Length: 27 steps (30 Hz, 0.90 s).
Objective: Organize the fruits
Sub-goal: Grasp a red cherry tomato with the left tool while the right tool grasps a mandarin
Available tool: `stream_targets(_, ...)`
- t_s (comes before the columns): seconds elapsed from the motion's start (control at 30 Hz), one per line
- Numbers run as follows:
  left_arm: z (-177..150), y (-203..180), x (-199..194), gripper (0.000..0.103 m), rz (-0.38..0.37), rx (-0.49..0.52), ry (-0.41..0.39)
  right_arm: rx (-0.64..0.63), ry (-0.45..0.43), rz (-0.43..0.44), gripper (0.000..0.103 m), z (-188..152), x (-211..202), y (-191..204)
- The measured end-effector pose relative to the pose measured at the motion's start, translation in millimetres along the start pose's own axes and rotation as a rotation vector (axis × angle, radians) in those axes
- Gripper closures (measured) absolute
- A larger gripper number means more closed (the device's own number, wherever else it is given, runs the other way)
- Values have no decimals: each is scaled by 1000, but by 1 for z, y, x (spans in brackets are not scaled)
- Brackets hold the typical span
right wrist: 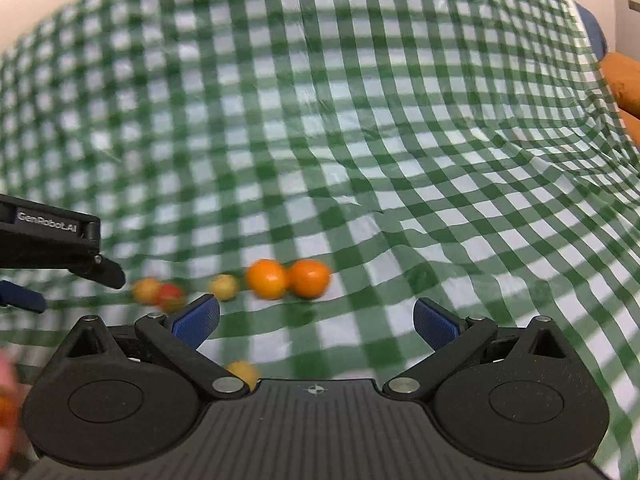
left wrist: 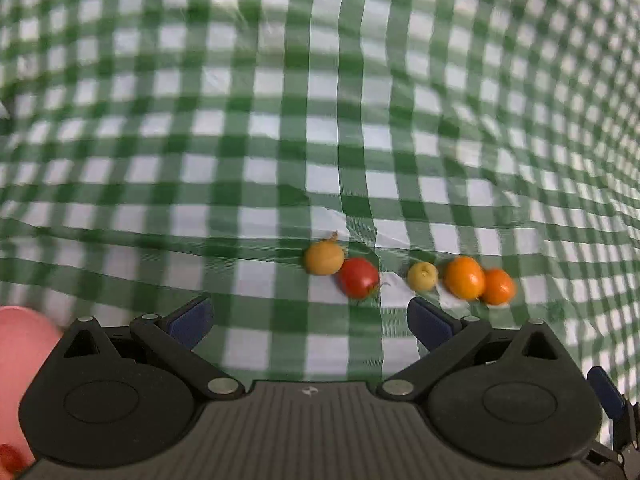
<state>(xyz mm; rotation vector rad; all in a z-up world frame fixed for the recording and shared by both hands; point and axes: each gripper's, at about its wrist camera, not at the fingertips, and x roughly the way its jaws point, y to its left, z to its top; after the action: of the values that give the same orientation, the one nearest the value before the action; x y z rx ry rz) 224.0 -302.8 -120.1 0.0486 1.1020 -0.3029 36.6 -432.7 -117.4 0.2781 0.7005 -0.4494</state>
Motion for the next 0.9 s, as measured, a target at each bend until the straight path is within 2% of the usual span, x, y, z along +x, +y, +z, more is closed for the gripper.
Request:
stream_targets(0.2, 10, -6, 65, 0, 22, -76, 85, -133, 68, -23, 1, -4, 83, -10)
stream_targets(0.27, 12, -6, 75, 0, 51, -100, 69, -130, 70, -3, 1, -5, 100, -14)
stream_targets(0.33, 14, -10, 77, 0, 71, -77, 34, -135, 58, -6, 1, -6, 113, -14)
stream_targets(0.43, 12, -17, 79, 0, 89, -21, 29, -181, 7, -14, 1, -8, 122, -8)
stream_targets(0.57, 6, -23, 78, 0, 109, 19, 25, -187, -1, 1, 1, -7, 127, -4)
stream_targets(0.63, 7, -22, 77, 0, 108, -2, 40, -198, -9, 17, 10, -7, 128, -2)
stream_targets(0.67, 8, -21, 76, 0, 102, -9, 46, -215, -18, 38, 27, -7, 127, 1)
stream_targets(0.7, 7, -20, 74, 4, 91, -21, 50, -237, -29, 53, 57, -7, 125, 4)
stream_targets(0.73, 7, -17, 69, 14, 80, -37, 48, -265, -29, 61, 63, -8, 123, 8)
stream_targets(0.77, 6, -13, 62, 22, 67, -44, 37, -287, -26, 46, 64, -10, 120, 12)
stream_targets(0.83, 2, -3, 47, 67, 40, -48, 23, -279, -15, 38, 64, -14, 115, 17)
stream_targets(0.87, 0, 0, 43, 73, 14, -54, 25, -252, -5, 43, 64, -14, 113, 15)
stream_targets(0.9, -2, 2, 41, 73, -7, -58, 28, -225, 6, 50, 64, -14, 111, 14)
